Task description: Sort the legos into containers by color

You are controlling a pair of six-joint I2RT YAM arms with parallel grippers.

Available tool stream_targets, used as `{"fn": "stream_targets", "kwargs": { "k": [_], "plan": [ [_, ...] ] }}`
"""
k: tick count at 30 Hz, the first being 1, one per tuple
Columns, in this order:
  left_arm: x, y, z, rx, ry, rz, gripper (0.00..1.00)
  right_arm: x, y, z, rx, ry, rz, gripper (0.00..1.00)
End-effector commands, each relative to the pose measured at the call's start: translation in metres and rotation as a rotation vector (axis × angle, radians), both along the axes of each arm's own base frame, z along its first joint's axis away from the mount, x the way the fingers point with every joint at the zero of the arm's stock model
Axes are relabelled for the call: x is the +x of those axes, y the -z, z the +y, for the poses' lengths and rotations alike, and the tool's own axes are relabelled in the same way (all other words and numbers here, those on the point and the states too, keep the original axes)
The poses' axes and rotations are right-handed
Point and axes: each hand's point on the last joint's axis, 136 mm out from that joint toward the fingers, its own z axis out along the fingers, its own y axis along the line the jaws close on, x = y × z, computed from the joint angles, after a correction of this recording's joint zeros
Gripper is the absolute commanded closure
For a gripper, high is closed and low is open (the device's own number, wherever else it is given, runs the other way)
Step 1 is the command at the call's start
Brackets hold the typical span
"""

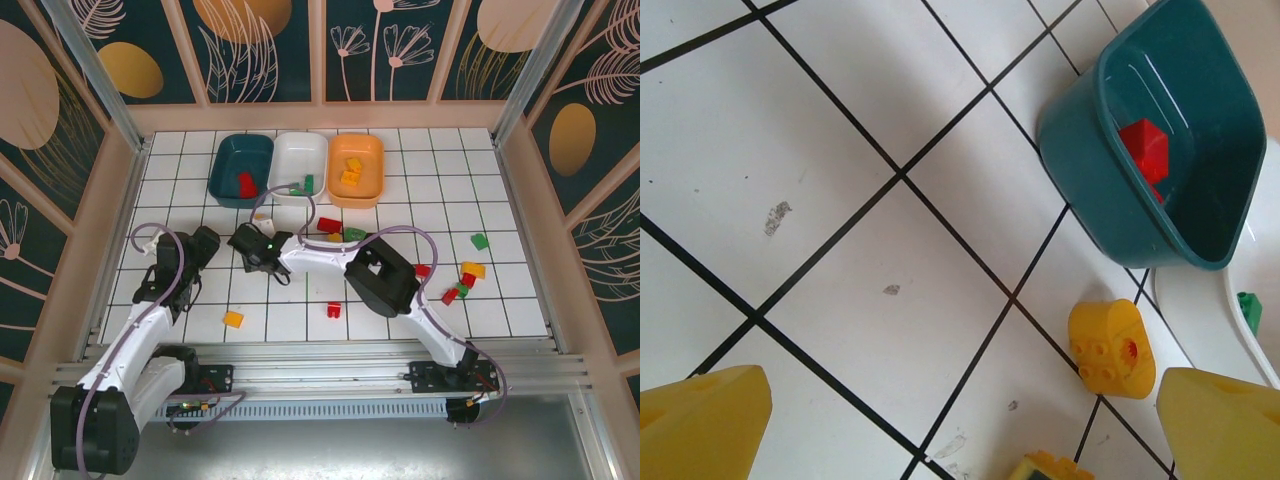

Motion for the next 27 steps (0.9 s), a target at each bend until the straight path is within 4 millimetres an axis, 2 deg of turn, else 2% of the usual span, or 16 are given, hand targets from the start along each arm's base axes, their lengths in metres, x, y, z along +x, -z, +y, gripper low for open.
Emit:
{"fn": "stream_targets", "kwargs": {
  "k": [1, 7, 12, 14, 16, 19, 21, 22, 24, 27],
  "plan": [
    [0.009, -0.017, -0.003, 0.016, 0.039, -0.027, 0.01, -0.003, -0.009, -0.027, -0.001, 0.042, 0.018, 0.29],
    [0.017, -0.022, -0.006, 0.027, 0.062, -0.022, 0.01, -0.005, -0.012, -0.011, 0.103, -0.06, 0.032, 0.42],
    [0.017, -0.015, -0.006, 0.03, 0.065, 0.0, 0.02, 0.005, -0.016, -0.007, 0.084, -0.079, -0.001, 0.67],
    [0.015, -0.013, -0.006, 0.033, 0.064, 0.006, 0.01, 0.008, -0.029, -0.012, 0.093, -0.069, -0.026, 0.72],
    [0.014, -0.014, -0.004, 0.038, 0.059, 0.006, 0.01, 0.014, -0.052, -0.019, 0.122, -0.06, -0.067, 0.74],
    [0.014, -0.013, -0.006, 0.029, 0.064, 0.005, 0.01, 0.037, -0.098, -0.042, 0.169, -0.025, -0.143, 0.75],
    [0.014, -0.012, -0.01, 0.007, 0.076, 0.002, 0.01, 0.063, -0.124, -0.072, 0.186, 0.029, -0.195, 0.75],
    [0.014, -0.01, -0.013, -0.012, 0.082, 0.003, 0.01, 0.077, -0.131, -0.088, 0.185, 0.059, -0.212, 0.75],
    [0.014, -0.004, -0.024, -0.073, 0.113, -0.001, 0.03, 0.111, -0.131, -0.129, 0.164, 0.139, -0.214, 0.75],
    [0.01, 0.012, -0.049, -0.236, 0.174, -0.005, 0.08, 0.149, -0.119, -0.175, 0.148, 0.209, -0.175, 0.75]
  ]
}}
